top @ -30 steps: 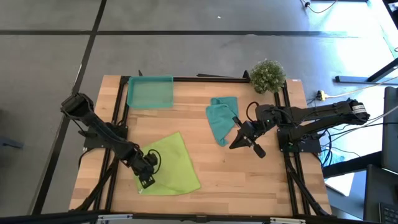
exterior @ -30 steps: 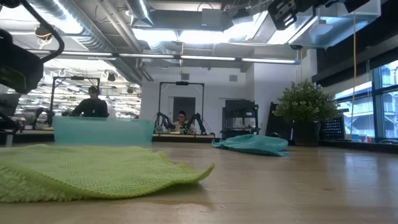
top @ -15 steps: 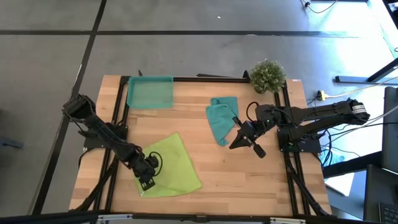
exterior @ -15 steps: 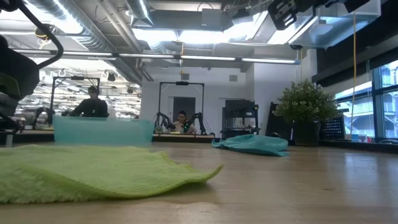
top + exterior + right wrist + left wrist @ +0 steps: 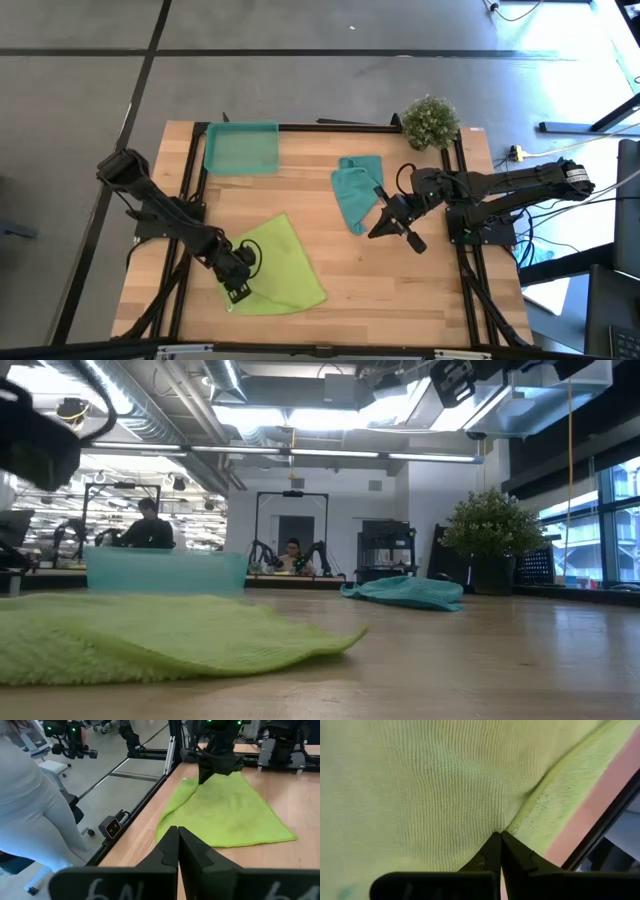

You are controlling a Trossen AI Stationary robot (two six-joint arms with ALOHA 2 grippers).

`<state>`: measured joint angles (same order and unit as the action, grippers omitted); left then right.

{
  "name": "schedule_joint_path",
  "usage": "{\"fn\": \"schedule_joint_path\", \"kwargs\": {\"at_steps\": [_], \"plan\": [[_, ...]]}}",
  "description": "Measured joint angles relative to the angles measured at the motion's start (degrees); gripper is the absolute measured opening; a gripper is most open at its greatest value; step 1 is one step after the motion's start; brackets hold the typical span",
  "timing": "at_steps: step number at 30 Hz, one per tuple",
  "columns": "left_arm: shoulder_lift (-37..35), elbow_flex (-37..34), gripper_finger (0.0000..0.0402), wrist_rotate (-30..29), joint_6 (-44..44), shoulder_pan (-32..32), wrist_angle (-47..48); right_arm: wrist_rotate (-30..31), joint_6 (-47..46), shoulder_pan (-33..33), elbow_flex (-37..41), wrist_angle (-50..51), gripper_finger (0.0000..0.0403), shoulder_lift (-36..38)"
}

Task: Roll microfiber towels into tight, uniform cylinder then place into a basket
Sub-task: Roll the green microfiber cloth

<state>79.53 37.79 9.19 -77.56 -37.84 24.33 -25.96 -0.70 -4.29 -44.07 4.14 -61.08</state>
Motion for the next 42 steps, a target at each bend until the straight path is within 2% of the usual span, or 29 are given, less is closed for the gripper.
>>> {"fn": "schedule_joint_path", "kwargs": {"at_steps": [5, 9, 18, 30, 37, 42], "plan": [[-0.9, 5.5, 0.0001, -3.3, 2.4, 0.5, 8.8, 2.3, 2.7, 0.0, 0.0, -0.1, 0.0006, -0.3], [-0.9, 7.6, 0.0000, -4.9, 3.6, 0.9, 15.6, 3.1, 4.6, 0.0, 0.0, -0.8, 0.0006, -3.9], [-0.9, 7.2, 0.0000, -5.3, 1.8, 1.0, 16.1, 3.8, 5.7, 0.3, -1.0, -18.2, 0.0006, -23.9], [-0.9, 7.2, 0.0000, -5.3, 1.3, 1.0, 16.0, 2.9, 9.9, 1.3, -22.5, -17.0, 0.0006, -52.4], [-0.9, 7.2, 0.0000, -5.3, 1.2, 1.0, 15.9, 3.9, 10.0, 3.0, -32.6, -15.2, 0.0006, -62.1], [-0.9, 7.2, 0.0000, -5.4, 1.2, 1.0, 15.9, 4.4, 10.0, 4.6, -36.2, -15.0, 0.0006, -66.9]]}}
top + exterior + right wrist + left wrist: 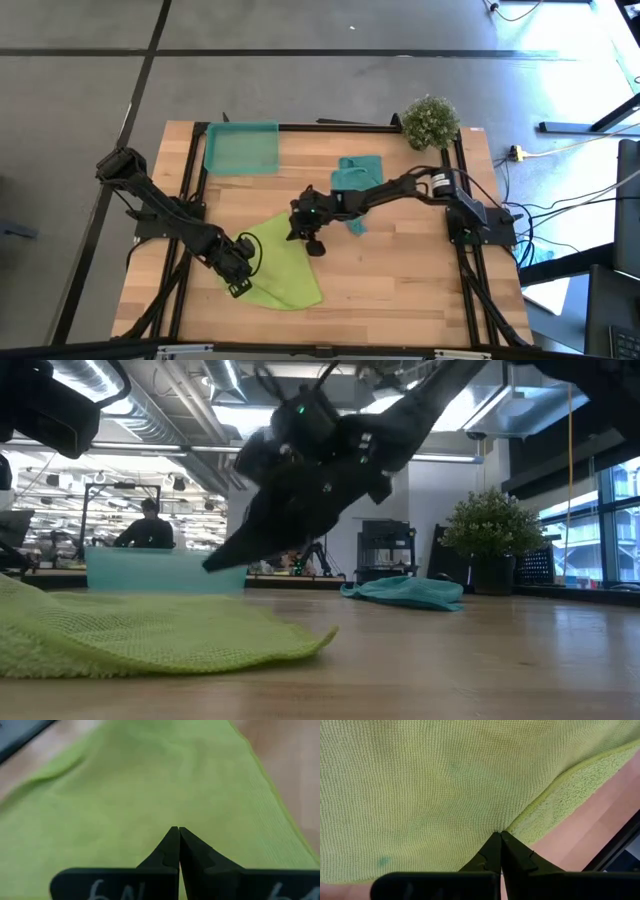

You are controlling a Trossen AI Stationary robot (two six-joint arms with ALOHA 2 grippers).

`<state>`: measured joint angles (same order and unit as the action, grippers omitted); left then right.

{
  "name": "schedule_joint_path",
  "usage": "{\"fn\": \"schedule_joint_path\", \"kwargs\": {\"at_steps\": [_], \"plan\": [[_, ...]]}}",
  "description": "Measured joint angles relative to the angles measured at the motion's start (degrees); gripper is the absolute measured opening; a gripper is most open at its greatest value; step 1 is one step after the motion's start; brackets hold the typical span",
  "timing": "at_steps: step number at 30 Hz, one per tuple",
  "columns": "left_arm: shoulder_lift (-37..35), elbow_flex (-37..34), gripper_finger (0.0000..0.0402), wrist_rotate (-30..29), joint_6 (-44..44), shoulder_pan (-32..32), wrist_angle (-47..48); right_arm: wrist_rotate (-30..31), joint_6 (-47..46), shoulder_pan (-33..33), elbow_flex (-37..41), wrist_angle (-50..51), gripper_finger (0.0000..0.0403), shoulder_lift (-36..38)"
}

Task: Roll microfiber towels into tight, uniform cylinder then place into a basket
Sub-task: Roll the green microfiber cloth

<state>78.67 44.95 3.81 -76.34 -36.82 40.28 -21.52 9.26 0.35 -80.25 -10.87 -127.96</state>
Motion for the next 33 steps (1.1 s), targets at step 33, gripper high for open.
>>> {"fn": "schedule_joint_path", "kwargs": {"at_steps": [33], "plan": [[0.0, 0.0, 0.0000, 0.1, -1.6, -7.6, -10.4, 8.5, -9.1, 6.1, -1.0, 1.6, 0.0006, -3.2]]}}
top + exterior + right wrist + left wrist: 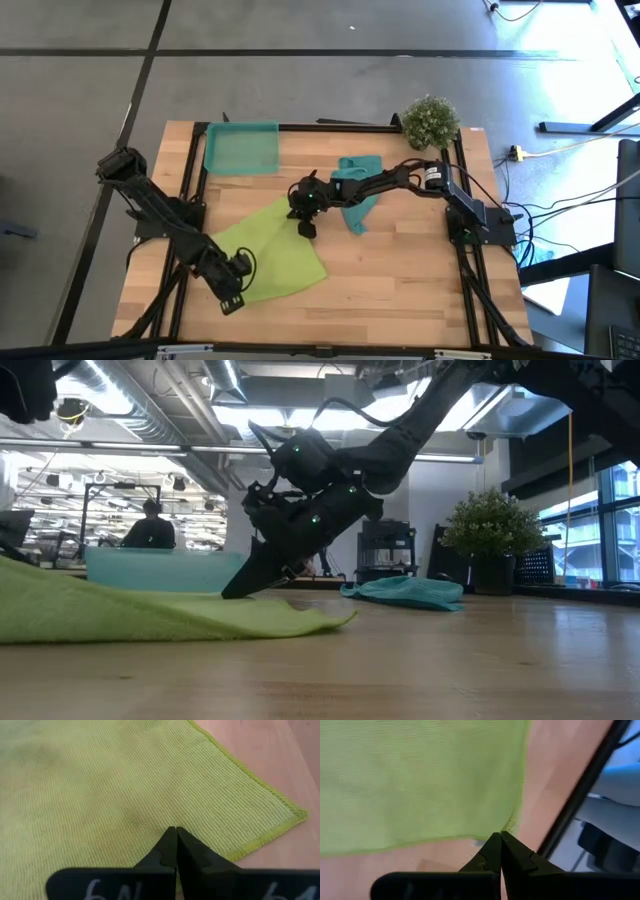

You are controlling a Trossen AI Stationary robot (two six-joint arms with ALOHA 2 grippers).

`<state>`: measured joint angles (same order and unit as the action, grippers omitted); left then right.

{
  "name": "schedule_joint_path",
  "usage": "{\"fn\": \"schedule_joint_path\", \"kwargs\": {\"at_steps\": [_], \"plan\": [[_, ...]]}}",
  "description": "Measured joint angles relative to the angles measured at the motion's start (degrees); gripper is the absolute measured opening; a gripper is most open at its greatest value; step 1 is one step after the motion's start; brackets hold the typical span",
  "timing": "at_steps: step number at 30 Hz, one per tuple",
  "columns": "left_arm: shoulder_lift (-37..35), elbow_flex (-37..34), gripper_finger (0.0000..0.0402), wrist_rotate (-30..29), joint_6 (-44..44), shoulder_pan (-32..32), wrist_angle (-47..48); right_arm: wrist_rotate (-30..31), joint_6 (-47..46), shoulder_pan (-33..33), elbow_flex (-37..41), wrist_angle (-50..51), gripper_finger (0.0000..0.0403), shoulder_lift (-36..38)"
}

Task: Roll microfiber towels into tight, uniform cylinder then place into a basket
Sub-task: Roll the green microfiber cloth

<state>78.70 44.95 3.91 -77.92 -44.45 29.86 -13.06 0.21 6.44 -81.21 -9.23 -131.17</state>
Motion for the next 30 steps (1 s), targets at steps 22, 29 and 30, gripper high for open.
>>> {"fn": "schedule_joint_path", "kwargs": {"at_steps": [22, 29, 30], "plan": [[3.5, 0.0, 0.0000, -6.0, -4.3, -3.5, -2.0, -8.9, 29.4, -9.3, 0.2, 36.8, 0.0006, 19.4], [3.5, 0.0, 0.0000, -8.1, -4.4, -3.7, -1.9, -11.3, 39.1, -15.0, 0.2, 47.8, 0.0006, 19.4], [3.5, 0.0, 0.0000, -8.1, -4.2, -3.7, -1.9, -11.1, 39.1, -15.8, 0.2, 47.4, 0.0006, 19.4]]}}
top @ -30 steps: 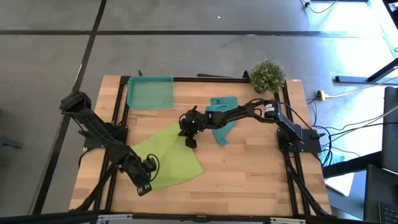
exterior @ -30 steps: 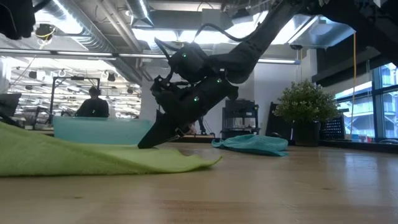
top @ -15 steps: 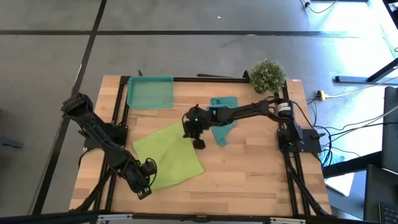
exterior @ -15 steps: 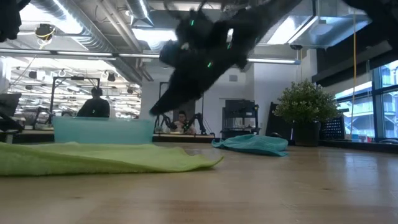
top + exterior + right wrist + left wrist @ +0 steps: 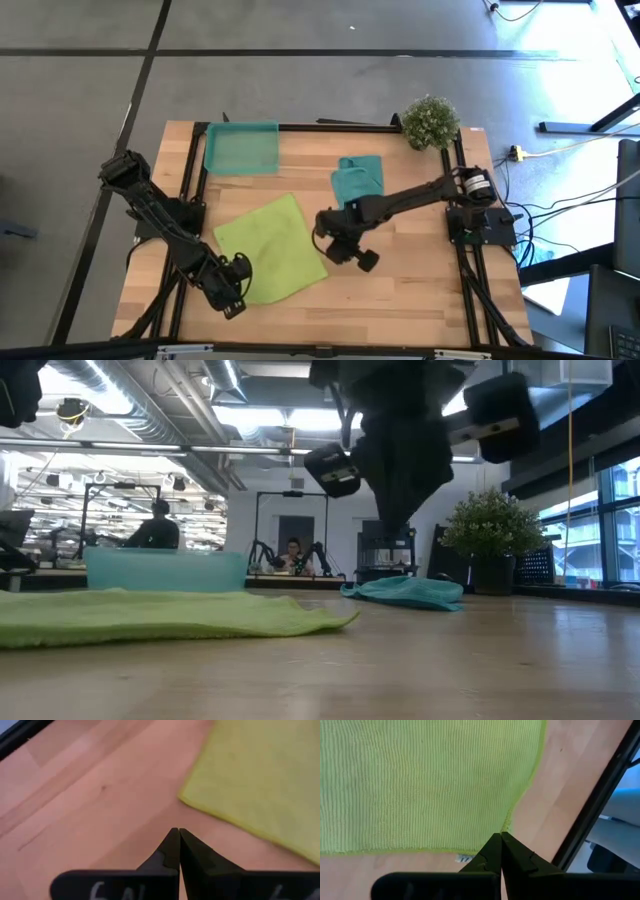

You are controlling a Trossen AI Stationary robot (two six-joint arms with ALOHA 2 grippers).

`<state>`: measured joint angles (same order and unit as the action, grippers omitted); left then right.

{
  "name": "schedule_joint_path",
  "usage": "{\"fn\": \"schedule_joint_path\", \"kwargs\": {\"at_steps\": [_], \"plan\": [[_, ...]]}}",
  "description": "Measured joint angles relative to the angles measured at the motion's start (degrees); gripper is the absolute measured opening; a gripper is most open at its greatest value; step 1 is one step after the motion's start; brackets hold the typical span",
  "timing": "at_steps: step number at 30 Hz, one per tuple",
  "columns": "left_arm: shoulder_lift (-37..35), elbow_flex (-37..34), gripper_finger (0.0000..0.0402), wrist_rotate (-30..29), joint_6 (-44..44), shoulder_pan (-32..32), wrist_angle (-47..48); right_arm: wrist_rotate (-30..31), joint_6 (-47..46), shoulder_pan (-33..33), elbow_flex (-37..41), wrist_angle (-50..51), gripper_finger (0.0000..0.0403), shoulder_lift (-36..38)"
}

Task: Roll microfiber towels into tight, uniform cylinder then place into a basket
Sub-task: Roll the green microfiber cloth

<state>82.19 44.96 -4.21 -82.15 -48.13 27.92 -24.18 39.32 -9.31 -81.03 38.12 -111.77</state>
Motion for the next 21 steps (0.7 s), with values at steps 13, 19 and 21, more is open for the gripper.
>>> {"fn": "schedule_joint_path", "kwargs": {"at_steps": [13, 19, 21], "plan": [[0.0, 0.0, 0.0000, -0.8, 0.2, 0.0, -0.1, 2.5, -0.2, -4.1, 0.0, -6.9, 0.0006, -0.3], [0.0, 0.0, 0.0000, -0.8, 0.2, 0.0, -0.2, 2.6, -0.2, -4.0, 0.0, -7.0, 0.0026, -0.3], [0.0, 0.0, 0.0000, -0.8, 0.1, 0.0, -0.2, 2.6, -0.2, -4.0, 0.0, -7.0, 0.0041, -0.3]]}}
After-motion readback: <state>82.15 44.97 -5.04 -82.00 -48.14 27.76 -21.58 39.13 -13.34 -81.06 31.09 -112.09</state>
